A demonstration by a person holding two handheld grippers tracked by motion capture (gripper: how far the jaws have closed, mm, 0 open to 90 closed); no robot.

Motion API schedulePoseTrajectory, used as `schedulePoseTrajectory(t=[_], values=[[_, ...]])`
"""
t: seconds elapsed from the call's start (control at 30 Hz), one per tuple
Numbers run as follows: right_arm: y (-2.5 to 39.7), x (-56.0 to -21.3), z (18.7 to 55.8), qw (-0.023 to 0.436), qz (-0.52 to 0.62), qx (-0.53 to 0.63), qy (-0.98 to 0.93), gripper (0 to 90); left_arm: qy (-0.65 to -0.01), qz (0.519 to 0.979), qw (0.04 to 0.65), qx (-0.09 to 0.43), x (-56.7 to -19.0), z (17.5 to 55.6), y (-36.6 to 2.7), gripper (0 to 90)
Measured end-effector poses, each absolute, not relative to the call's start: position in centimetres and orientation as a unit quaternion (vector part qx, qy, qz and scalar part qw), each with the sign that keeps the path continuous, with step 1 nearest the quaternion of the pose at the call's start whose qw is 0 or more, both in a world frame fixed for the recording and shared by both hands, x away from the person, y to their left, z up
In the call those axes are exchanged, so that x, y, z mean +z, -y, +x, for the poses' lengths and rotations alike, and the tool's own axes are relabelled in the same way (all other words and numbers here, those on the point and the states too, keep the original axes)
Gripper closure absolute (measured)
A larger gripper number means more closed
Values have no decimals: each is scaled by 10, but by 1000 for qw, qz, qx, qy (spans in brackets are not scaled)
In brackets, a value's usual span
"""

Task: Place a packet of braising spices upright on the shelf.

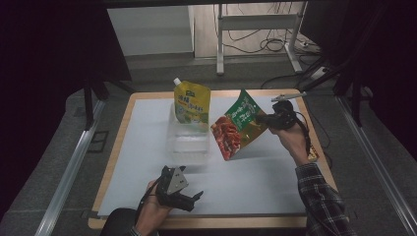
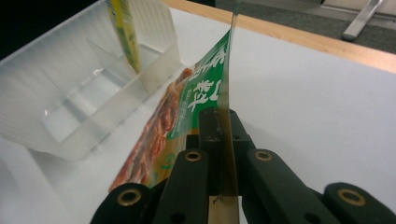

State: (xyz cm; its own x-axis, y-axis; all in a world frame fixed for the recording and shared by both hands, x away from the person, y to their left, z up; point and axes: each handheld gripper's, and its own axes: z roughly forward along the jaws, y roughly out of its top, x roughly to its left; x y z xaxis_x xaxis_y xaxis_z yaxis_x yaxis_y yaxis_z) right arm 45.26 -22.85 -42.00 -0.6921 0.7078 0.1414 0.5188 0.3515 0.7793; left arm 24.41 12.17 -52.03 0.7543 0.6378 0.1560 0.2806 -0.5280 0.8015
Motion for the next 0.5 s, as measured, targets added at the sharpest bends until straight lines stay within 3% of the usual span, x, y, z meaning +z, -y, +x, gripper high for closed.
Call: schedulePoseTrajectory(t=[0.5], values=[[212,-382,446,120,343,425,-829,894,-271,849,397,221,-522,245,-122,20]])
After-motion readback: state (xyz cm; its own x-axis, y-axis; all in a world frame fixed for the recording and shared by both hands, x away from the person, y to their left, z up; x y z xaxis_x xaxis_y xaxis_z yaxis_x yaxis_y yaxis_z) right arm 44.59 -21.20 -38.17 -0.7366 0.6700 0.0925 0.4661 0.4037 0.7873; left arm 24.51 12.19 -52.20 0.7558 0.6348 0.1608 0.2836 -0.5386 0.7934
